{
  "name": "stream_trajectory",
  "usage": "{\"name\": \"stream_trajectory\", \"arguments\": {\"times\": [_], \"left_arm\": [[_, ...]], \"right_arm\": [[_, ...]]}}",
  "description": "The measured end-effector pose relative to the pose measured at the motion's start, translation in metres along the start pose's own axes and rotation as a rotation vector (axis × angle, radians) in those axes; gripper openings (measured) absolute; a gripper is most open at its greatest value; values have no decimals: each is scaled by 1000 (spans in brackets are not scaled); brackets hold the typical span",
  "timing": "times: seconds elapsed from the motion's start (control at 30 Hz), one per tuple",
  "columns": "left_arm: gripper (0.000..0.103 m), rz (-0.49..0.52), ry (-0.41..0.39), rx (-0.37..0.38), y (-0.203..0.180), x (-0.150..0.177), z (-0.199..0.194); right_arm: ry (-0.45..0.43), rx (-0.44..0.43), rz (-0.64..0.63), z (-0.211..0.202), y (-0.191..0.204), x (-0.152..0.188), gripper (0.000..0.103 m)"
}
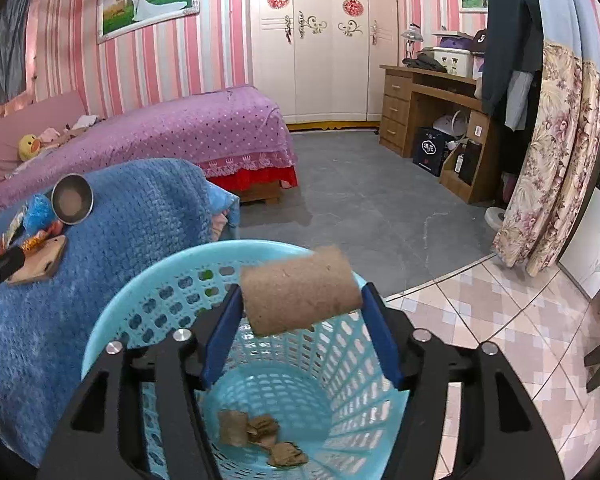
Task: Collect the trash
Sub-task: 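Move both tubes over the blue basket and open both grippers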
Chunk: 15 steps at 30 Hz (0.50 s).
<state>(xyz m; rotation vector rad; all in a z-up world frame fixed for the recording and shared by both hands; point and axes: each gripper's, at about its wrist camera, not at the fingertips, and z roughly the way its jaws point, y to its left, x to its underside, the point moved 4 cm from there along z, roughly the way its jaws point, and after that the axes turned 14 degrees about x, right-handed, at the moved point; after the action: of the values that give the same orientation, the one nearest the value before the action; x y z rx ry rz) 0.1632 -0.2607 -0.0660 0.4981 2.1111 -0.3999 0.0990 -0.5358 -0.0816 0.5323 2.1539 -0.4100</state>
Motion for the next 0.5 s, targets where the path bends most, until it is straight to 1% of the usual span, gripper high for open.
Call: {"name": "stream_trajectory", "arguments": {"times": [0.07, 0.17, 0.33, 0.5], "left_arm": [[97, -1, -1, -12, 7, 0, -3], [97, -9, -5, -31, 22, -1, -11], [97, -23, -19, -59, 52, -1, -25], [97, -13, -22, -116, 84, 2, -34]], "right_arm": [[-4, 1, 2, -1, 3, -1, 74], [-5, 4, -16, -1, 15, -2, 81], [-10, 15, -41, -2, 34, -5, 89], [-33, 13, -48, -9, 55, -13, 92]]}}
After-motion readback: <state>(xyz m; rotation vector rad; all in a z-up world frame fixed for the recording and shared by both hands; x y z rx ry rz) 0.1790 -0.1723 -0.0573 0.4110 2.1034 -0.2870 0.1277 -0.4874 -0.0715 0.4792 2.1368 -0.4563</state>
